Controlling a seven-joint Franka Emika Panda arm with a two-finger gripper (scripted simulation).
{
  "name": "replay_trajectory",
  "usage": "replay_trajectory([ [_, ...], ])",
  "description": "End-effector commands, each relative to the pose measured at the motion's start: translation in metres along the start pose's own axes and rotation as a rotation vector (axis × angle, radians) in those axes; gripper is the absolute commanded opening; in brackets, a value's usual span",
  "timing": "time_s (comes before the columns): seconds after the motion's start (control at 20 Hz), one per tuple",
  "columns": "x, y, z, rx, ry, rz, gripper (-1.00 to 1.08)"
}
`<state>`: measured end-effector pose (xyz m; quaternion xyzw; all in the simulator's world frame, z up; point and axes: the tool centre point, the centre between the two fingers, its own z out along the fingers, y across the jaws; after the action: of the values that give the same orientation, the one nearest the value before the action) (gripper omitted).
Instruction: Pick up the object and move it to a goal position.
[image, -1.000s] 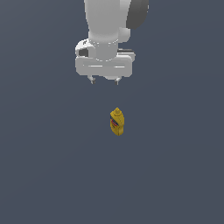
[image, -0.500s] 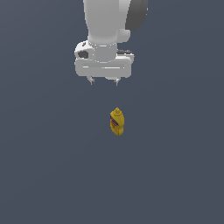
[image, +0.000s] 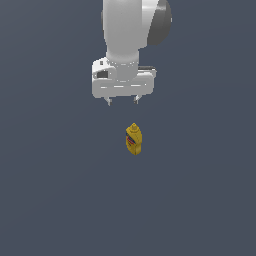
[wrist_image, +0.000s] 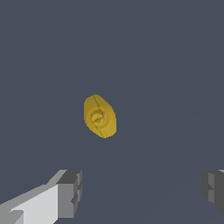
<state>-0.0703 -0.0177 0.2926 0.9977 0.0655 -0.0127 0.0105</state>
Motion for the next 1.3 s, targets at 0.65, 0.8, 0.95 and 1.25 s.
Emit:
replay_trajectory([
  [0.65,0.031,-0.036,0.061,0.012,0.026,-0.348,1.0],
  [0.8,0.034,-0.04,0.067,0.013,0.029,-0.379,1.0],
  [0.95,0.035,-0.041,0.07,0.014,0.03,-0.395,1.0],
  [1.25,0.035,-0.041,0.073,0.014,0.029,-0.394,1.0],
])
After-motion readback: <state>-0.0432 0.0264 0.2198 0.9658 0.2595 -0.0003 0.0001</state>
